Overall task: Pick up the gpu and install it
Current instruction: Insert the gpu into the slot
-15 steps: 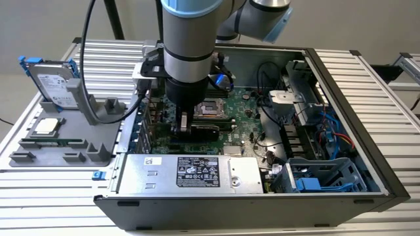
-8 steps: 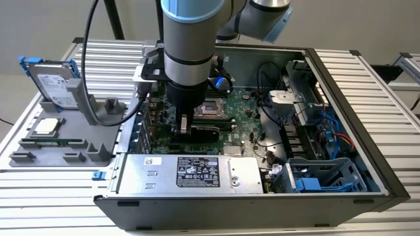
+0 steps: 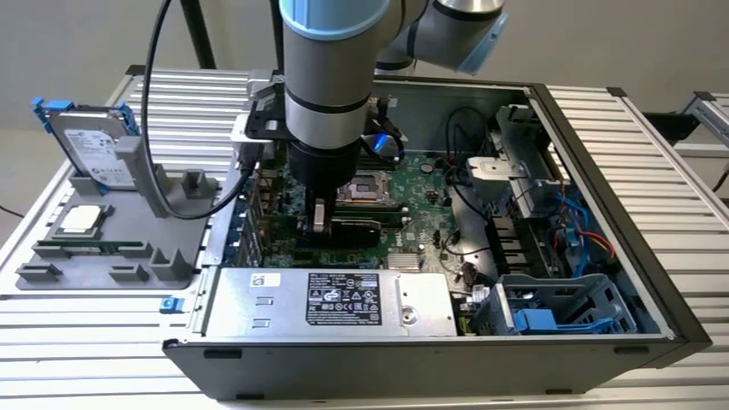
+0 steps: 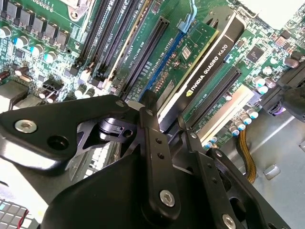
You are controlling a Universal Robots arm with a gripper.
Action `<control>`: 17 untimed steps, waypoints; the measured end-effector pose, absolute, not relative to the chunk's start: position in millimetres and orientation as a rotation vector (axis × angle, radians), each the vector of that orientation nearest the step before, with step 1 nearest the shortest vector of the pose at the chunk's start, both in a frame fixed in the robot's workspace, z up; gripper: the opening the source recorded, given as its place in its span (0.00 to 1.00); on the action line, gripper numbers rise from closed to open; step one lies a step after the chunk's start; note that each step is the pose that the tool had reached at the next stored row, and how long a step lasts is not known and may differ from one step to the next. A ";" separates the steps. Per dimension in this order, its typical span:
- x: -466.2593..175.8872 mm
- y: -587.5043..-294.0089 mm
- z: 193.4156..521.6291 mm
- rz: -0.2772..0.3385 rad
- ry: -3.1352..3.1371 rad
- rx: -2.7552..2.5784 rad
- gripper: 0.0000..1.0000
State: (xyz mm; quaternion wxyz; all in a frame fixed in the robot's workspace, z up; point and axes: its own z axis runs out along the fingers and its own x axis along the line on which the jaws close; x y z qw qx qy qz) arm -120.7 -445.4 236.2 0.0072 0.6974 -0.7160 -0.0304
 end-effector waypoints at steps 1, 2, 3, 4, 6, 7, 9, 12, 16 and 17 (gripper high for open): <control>-120.7 -445.3 236.2 -0.095 -2.239 2.181 0.00; -120.6 -445.4 236.2 -0.095 -2.239 2.181 0.00; -120.7 -445.3 236.2 -0.095 -2.239 2.181 0.00; -120.7 -445.4 236.2 -0.095 -2.239 2.181 0.00; -120.7 -445.4 236.2 -0.095 -2.239 2.181 0.00; -120.6 -445.4 236.1 -0.095 -2.239 2.181 0.00; -120.5 -445.2 234.9 -0.096 -2.242 2.183 1.00; -120.6 -445.4 236.1 -0.095 -2.239 2.181 1.00; -120.2 -445.5 240.2 -0.098 -2.239 2.180 1.00; -120.2 -445.5 244.8 -0.098 -2.239 2.180 1.00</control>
